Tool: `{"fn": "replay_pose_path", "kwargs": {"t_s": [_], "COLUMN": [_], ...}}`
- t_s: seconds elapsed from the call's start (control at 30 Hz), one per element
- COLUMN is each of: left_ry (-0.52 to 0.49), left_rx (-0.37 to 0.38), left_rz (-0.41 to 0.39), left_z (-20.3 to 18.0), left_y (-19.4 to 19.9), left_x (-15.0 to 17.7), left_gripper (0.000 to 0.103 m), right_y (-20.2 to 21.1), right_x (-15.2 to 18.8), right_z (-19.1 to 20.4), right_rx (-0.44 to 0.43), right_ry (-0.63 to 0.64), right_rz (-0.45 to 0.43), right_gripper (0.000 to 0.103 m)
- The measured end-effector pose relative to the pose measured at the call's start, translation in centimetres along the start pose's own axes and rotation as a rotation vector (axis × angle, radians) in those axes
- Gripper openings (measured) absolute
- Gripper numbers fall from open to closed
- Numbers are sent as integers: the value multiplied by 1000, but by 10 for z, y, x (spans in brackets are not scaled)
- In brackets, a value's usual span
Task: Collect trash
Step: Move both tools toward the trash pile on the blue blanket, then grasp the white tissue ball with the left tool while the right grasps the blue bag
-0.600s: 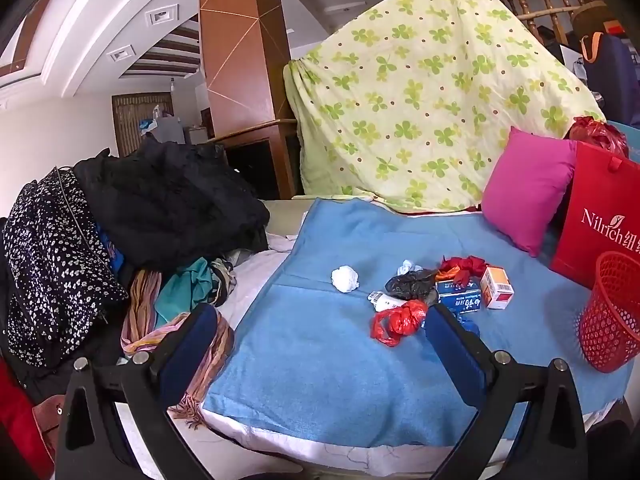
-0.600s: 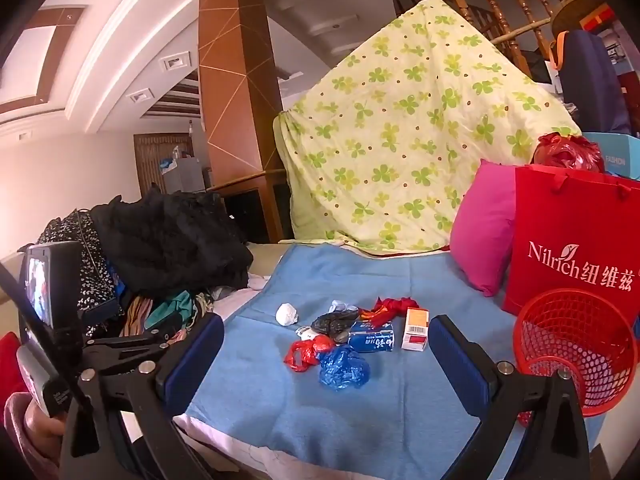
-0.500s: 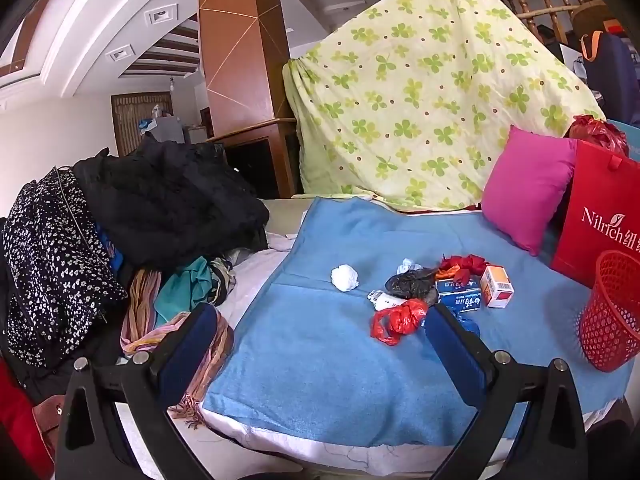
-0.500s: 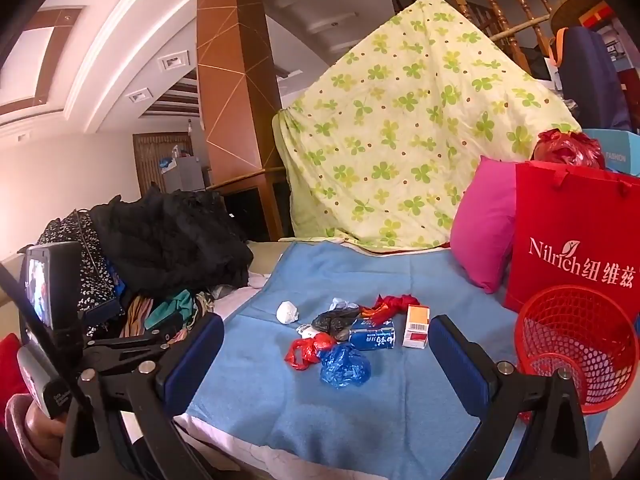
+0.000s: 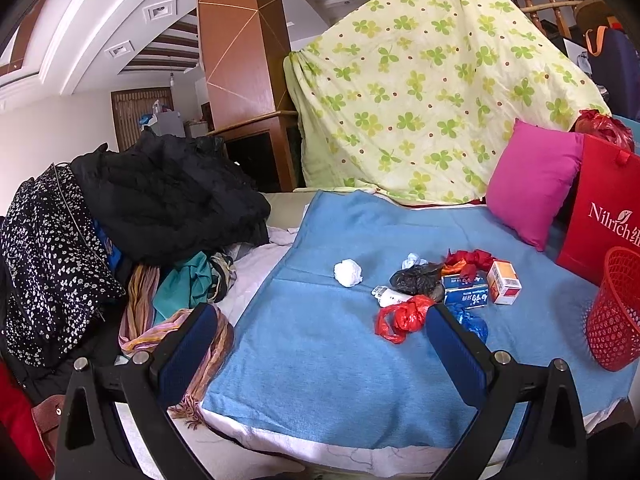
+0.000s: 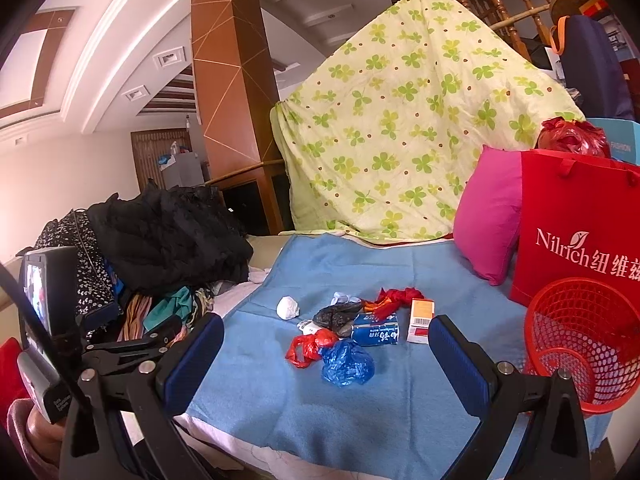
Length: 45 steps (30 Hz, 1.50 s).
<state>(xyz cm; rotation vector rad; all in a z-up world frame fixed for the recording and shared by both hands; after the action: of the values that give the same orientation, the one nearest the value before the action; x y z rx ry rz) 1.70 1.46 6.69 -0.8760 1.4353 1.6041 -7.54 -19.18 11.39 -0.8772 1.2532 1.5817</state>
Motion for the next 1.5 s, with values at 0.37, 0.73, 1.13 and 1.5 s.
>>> {"fn": "replay_pose_path", "kwargs": {"t_s": [0.37, 0.73, 1.13, 1.5], "left_ry": [6, 12, 30, 135], "left_rx": [-12, -15, 22, 144], "left_rz": [47, 100, 204, 374], "left_z": [5, 7, 25, 35], "left_y": [-30, -69, -160, -336], "left_x": [9, 19, 35, 14], "left_gripper": [103, 103, 103, 103], "right_y": [-44, -103, -219, -297], "right_x": [10, 23, 80, 121], "right_z": [-10, -14, -37, -33], "right_rx": [-12, -46, -111, -158], "right_ry": [-46, -60, -110, -131], "right_rz": [55, 110, 367, 571], "right_gripper": [103, 103, 102, 86]}}
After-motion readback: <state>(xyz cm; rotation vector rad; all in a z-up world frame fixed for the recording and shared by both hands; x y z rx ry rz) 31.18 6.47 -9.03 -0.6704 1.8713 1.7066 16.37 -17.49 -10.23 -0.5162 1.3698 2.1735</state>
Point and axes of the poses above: each gripper's, at about its wrist camera, not at the fingertips, and y roughly against the way its jaws point, z to its left, x to its underside, the point moved 8 cm from there along -y, roughly the way its jaws point, and after that the axes turned 3 degrees about x, right-handed, at the moved point
